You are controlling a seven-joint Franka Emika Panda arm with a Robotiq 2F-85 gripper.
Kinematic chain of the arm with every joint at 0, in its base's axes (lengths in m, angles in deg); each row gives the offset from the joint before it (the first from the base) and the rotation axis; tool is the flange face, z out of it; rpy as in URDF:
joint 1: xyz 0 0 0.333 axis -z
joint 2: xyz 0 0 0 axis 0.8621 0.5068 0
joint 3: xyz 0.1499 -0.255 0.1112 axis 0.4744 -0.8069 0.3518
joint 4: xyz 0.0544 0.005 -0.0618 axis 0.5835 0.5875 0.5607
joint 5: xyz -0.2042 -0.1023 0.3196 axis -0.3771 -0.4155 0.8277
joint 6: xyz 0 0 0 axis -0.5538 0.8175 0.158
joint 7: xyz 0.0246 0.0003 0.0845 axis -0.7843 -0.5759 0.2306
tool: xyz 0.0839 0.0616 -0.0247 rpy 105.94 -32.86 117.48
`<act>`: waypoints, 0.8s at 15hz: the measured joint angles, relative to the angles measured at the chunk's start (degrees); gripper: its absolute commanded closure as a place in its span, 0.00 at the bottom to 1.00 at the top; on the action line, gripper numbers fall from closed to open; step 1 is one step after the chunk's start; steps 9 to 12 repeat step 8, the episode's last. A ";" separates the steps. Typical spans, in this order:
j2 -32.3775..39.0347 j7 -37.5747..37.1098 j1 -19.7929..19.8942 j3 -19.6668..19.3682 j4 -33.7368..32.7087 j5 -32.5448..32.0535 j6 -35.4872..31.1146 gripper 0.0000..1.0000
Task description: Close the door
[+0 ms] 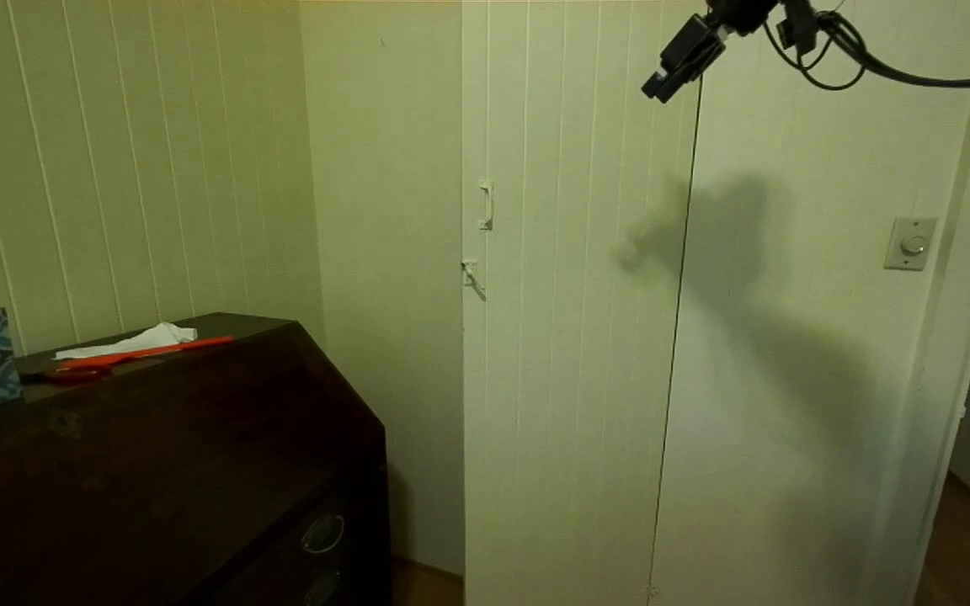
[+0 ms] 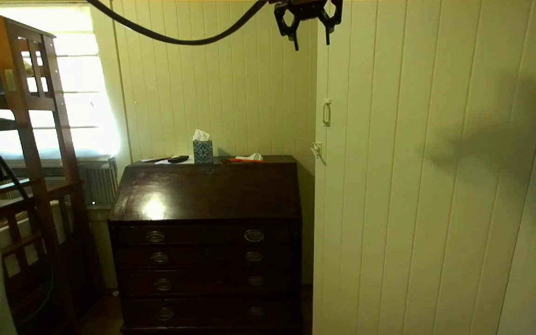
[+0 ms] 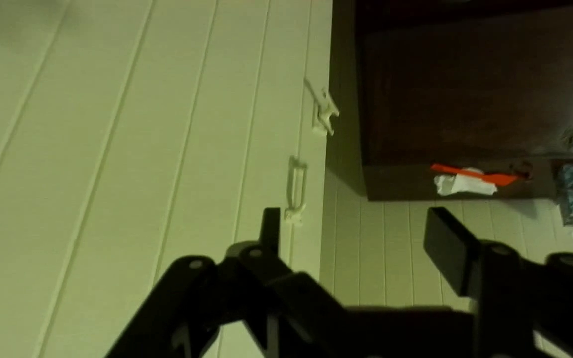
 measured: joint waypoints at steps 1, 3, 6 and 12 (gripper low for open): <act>-1.21 -0.18 1.27 0.21 1.04 -1.82 3.29 0.00; -3.07 -1.34 3.26 0.58 2.99 -5.76 8.66 0.00; -5.33 -4.89 5.31 1.52 5.78 -11.88 15.25 0.00; -6.27 -6.58 5.77 2.07 6.93 -13.82 17.01 0.00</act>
